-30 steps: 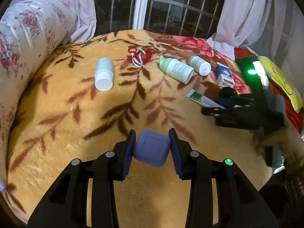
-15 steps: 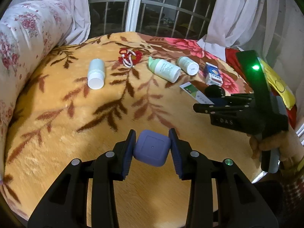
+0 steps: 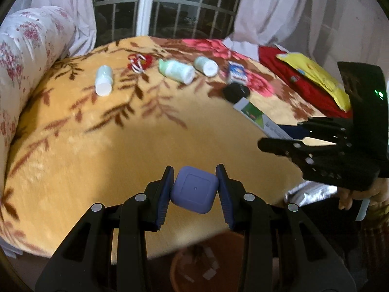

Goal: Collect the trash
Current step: 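Release the cube and ointment tube into the orange bin, return tools over the bed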

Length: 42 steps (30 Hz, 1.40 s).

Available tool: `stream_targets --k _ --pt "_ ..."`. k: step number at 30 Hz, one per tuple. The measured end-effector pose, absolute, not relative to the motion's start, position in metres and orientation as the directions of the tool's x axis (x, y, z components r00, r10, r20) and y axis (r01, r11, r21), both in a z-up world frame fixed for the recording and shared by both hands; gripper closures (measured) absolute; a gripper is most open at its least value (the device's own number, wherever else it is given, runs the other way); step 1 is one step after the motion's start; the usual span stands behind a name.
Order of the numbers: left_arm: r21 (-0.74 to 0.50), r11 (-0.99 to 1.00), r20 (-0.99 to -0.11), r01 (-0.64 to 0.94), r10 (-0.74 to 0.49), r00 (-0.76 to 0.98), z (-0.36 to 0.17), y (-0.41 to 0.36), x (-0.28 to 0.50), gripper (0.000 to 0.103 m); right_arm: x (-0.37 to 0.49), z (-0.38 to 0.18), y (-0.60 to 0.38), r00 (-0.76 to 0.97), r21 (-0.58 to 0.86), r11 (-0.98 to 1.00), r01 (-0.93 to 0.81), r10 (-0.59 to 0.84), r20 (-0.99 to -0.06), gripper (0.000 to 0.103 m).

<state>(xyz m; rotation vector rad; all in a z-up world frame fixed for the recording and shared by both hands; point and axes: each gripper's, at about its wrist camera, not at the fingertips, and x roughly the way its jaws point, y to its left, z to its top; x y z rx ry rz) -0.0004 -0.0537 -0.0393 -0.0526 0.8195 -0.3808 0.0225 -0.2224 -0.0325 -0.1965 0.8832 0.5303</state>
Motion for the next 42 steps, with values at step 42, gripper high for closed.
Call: stream_targets --k 42 --pt "-0.168 0.960 -0.784 0.226 -0.269 0.560 -0.066 -0.042 -0.032 0.030 -0.058 -0.061 -0.248 0.472 0.135 0.847 -0.515 0.411 -0.780 0.031"
